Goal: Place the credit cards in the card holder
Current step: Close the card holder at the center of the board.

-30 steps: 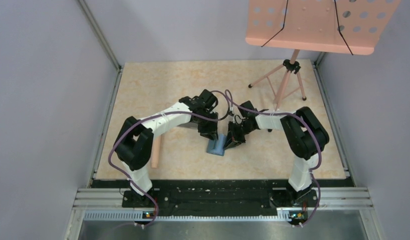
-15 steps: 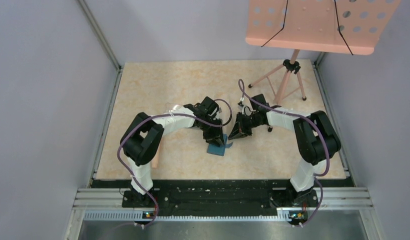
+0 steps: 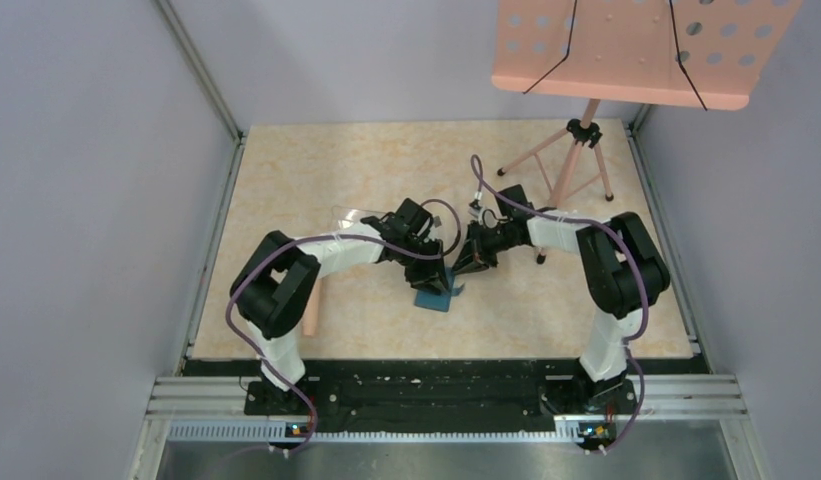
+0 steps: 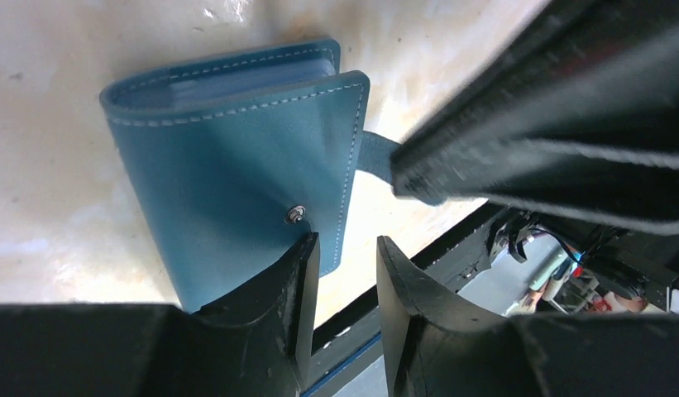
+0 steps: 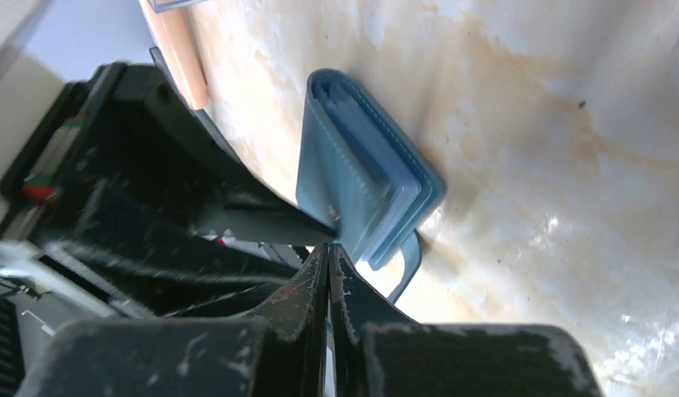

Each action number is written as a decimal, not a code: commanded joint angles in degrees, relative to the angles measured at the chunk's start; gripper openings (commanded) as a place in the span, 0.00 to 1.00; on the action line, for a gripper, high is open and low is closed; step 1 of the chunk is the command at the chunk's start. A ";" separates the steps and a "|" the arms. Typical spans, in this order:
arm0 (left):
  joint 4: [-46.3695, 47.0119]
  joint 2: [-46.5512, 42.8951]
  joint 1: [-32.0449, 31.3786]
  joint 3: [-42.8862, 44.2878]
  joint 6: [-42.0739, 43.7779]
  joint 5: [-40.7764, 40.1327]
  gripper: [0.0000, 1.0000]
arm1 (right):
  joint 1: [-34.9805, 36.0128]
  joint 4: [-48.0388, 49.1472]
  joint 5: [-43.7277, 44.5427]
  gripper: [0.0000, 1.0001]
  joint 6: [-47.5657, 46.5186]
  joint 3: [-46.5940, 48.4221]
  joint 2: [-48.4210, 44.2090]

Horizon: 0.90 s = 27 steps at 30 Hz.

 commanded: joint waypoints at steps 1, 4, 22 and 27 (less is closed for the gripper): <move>4.43 -8.60 0.04 -2.40 0.66 -4.56 0.37 | 1.16 2.81 -2.55 0.00 0.08 3.87 3.03; 6.10 -13.41 0.23 -5.26 1.09 -8.55 0.39 | 1.68 2.25 -1.49 0.00 -0.51 4.84 4.52; 15.77 -39.10 5.33 -21.48 -2.28 -39.23 0.99 | 1.83 -9.06 6.33 0.00 -9.66 13.00 10.55; 17.83 -39.07 11.22 -24.52 -7.93 -31.86 0.99 | 1.78 -12.71 7.71 0.00 -12.06 14.18 11.18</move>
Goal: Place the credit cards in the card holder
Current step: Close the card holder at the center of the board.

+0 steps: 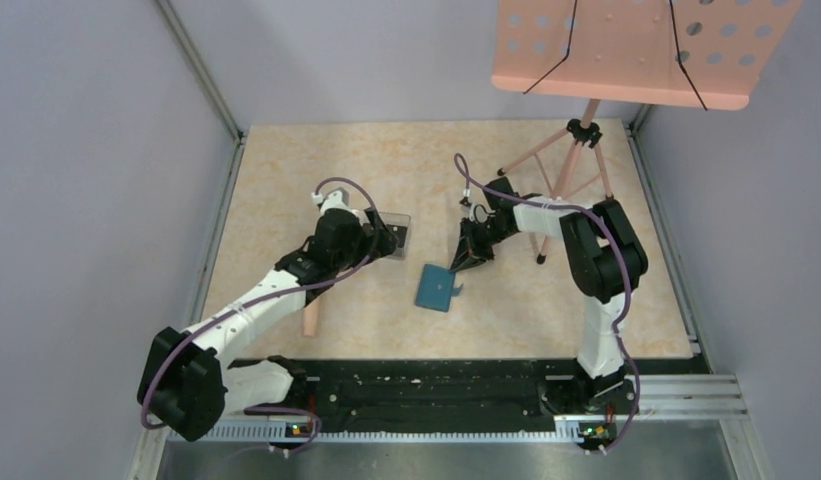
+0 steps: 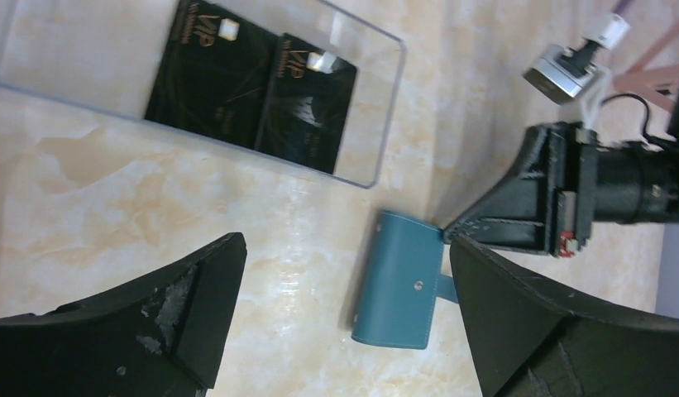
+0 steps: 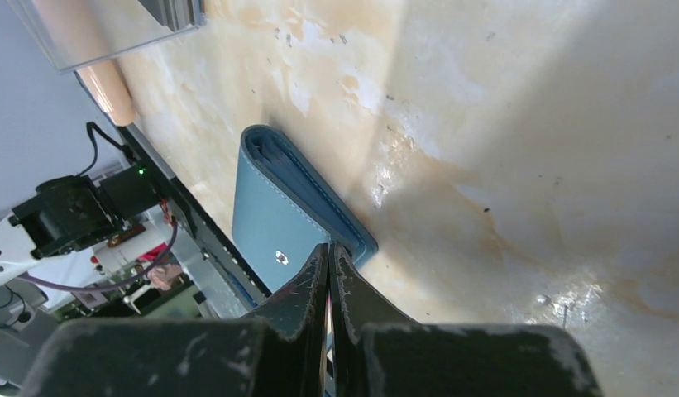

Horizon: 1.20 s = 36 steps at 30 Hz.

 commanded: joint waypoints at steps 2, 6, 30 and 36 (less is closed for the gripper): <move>1.95 1.47 3.48 1.17 -2.54 5.49 0.98 | 0.40 -4.87 2.87 0.00 -4.53 3.41 1.80; -3.68 6.63 3.02 8.34 3.44 14.66 0.91 | 0.36 -6.27 3.28 0.00 -5.30 4.17 1.57; -3.44 27.04 -2.99 18.57 0.98 33.87 0.58 | 0.43 -7.51 0.08 0.00 -4.78 5.27 -5.22; -11.58 25.55 -3.43 18.37 1.75 27.29 0.43 | 0.71 -10.53 1.32 0.00 -6.35 7.30 -4.69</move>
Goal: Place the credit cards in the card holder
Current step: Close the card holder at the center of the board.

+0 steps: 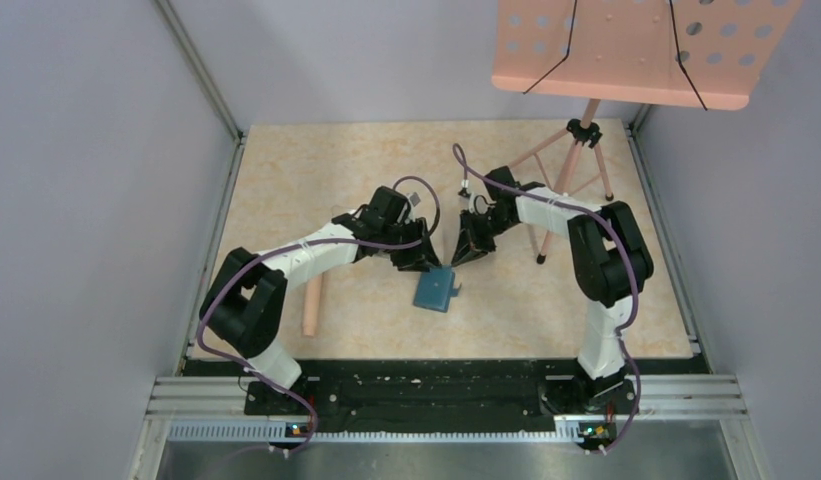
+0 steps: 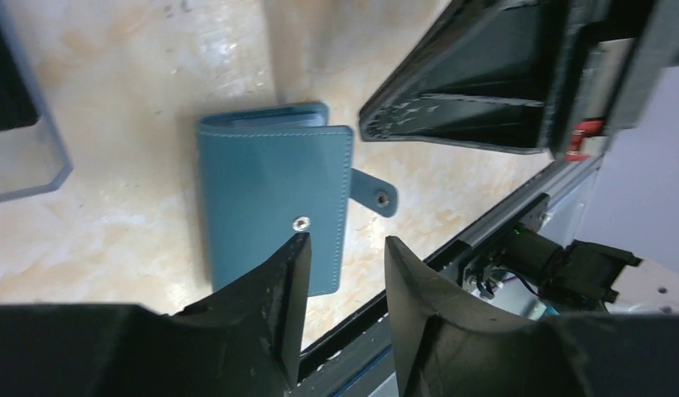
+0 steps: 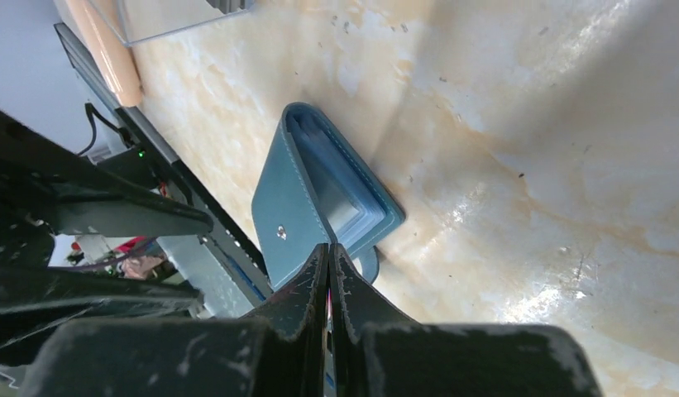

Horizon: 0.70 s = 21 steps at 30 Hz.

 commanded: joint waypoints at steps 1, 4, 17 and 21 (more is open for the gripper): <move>-5.86 -1.68 -0.47 0.34 0.77 -5.00 0.42 | 0.81 -2.07 0.32 0.00 -1.62 3.05 -2.35; -7.91 -1.37 -0.56 0.76 1.75 -5.72 0.37 | 1.37 -2.23 0.40 0.00 -1.54 3.38 -2.51; -12.10 8.98 -2.78 6.54 4.26 -2.84 0.00 | 2.93 -2.23 3.13 0.00 -0.72 4.96 -3.07; -12.49 11.49 -3.16 8.43 4.67 -2.46 0.00 | 2.90 -2.23 3.01 0.00 -0.68 4.90 -3.60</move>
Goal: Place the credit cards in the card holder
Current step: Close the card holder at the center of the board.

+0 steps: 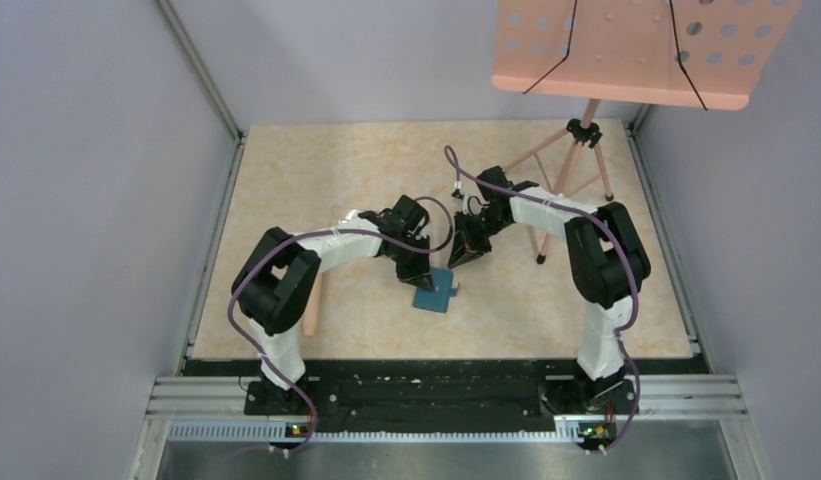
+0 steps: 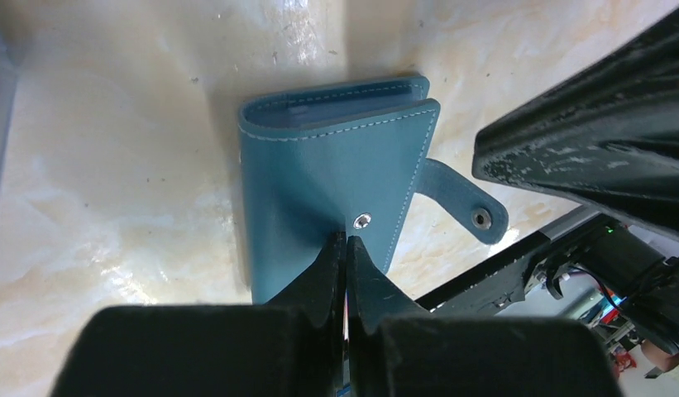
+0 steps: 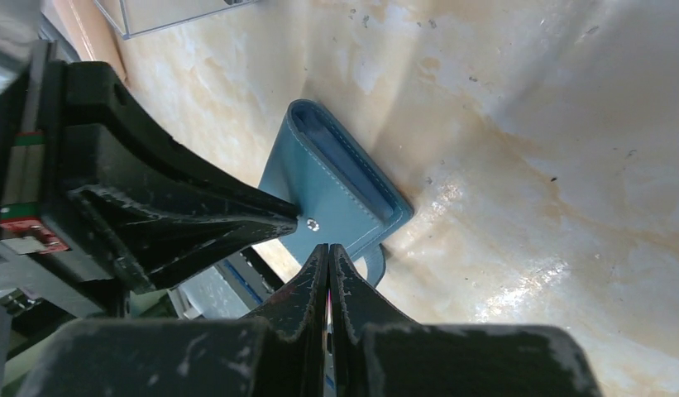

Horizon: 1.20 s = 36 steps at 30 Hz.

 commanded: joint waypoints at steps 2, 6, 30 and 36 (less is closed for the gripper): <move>-1.08 2.50 -0.58 3.69 1.54 1.39 0.00 | 0.61 -0.07 1.11 0.00 -0.24 2.59 -3.69; -1.04 3.97 -0.76 4.92 1.77 1.91 0.00 | 0.65 1.10 -1.29 0.00 -0.22 1.52 -2.83; 8.03 -0.23 -1.10 4.74 -2.31 9.24 0.32 | 1.42 4.35 3.14 0.00 0.79 -2.77 9.05; 5.84 2.77 -2.83 8.59 -1.65 10.35 0.33 | 1.42 4.24 3.65 0.00 0.78 -2.87 8.76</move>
